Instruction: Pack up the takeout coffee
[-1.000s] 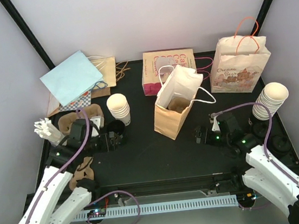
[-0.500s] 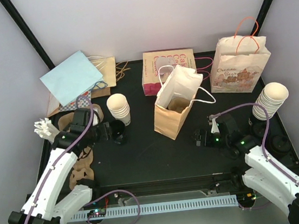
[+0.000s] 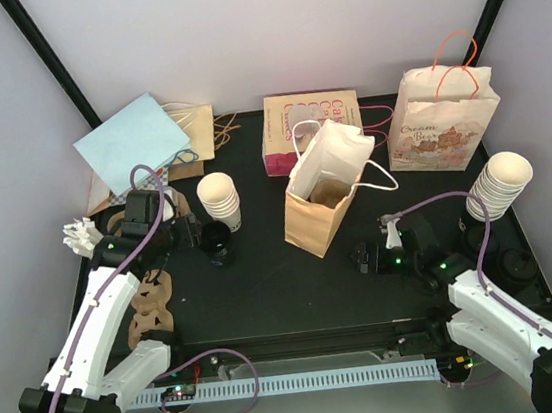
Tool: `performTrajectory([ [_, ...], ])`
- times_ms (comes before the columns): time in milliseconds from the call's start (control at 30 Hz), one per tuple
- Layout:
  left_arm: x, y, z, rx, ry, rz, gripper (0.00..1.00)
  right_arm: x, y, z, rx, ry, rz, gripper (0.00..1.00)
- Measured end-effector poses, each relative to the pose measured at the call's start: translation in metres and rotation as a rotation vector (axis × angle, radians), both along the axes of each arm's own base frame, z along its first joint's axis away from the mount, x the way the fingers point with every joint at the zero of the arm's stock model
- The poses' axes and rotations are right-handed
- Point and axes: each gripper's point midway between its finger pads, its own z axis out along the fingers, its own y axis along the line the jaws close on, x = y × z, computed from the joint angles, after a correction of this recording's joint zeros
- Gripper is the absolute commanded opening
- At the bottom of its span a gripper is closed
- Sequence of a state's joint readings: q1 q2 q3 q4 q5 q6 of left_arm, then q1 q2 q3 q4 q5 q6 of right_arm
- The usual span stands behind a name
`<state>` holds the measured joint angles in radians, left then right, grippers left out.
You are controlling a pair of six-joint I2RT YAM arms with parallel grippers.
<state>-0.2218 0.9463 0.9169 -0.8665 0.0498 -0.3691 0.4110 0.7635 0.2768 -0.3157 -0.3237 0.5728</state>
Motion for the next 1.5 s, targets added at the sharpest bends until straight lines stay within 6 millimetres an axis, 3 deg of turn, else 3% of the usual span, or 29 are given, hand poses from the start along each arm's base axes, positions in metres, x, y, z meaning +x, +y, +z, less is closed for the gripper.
performTrajectory([
  [133, 0.001, 0.001, -0.001, 0.001, 0.001, -0.002, 0.68, -0.001, 0.0, -0.005, -0.001, -0.009, 0.008, 0.99],
  [533, 0.015, 0.005, 0.004, -0.002, 0.007, 0.012, 0.68, 0.005, 0.004, 0.011, 0.028, -0.091, 0.016, 0.97],
  [800, 0.027, 0.004, 0.012, -0.018, -0.013, 0.005, 0.68, 0.004, 0.004, 0.008, 0.027, -0.089, 0.021, 0.97],
  [1500, 0.064, -0.004, -0.01, -0.03, 0.095, -0.015, 0.59, 0.003, 0.005, 0.008, 0.028, -0.09, 0.026, 0.97],
])
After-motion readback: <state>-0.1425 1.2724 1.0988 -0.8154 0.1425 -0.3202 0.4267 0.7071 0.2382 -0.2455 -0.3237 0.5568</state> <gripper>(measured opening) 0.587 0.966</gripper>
